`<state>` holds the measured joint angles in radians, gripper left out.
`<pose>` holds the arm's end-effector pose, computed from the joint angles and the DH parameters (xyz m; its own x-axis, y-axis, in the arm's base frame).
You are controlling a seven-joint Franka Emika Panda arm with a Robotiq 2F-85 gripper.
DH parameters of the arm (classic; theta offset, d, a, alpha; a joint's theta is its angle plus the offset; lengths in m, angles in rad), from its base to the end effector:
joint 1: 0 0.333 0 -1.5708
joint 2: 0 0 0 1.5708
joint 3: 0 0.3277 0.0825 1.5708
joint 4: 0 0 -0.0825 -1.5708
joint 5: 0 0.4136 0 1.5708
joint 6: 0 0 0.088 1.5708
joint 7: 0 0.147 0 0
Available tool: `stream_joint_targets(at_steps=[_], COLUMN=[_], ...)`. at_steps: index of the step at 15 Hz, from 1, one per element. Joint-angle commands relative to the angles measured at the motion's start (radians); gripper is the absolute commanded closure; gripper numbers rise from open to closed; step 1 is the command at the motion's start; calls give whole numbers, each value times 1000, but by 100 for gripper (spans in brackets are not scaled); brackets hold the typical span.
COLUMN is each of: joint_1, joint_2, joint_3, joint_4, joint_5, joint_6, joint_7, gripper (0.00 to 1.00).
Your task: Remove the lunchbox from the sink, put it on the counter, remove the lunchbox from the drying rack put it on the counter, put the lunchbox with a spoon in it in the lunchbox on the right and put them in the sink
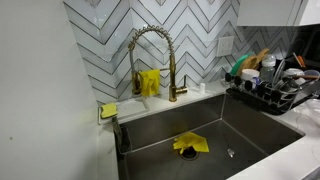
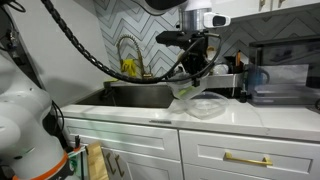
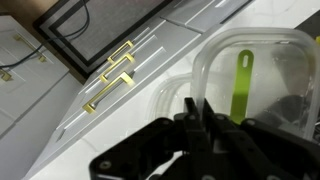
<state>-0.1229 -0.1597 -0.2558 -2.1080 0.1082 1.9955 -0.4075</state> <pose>0.5044 -0.1926 0.4493 0.9958 -0.0166 0.0904 -0.0063 -0.9935 -0.1136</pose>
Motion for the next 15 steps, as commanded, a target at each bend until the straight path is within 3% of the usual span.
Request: stream_joint_targets(at_steps=[1, 15], joint_1=[-17, -45], joint_2=[90, 292], joint_3=[12, 59], joint_4=[76, 208], joint_5=[38, 84], joint_6=[-7, -6], joint_7=[86, 127], gripper=[98, 98])
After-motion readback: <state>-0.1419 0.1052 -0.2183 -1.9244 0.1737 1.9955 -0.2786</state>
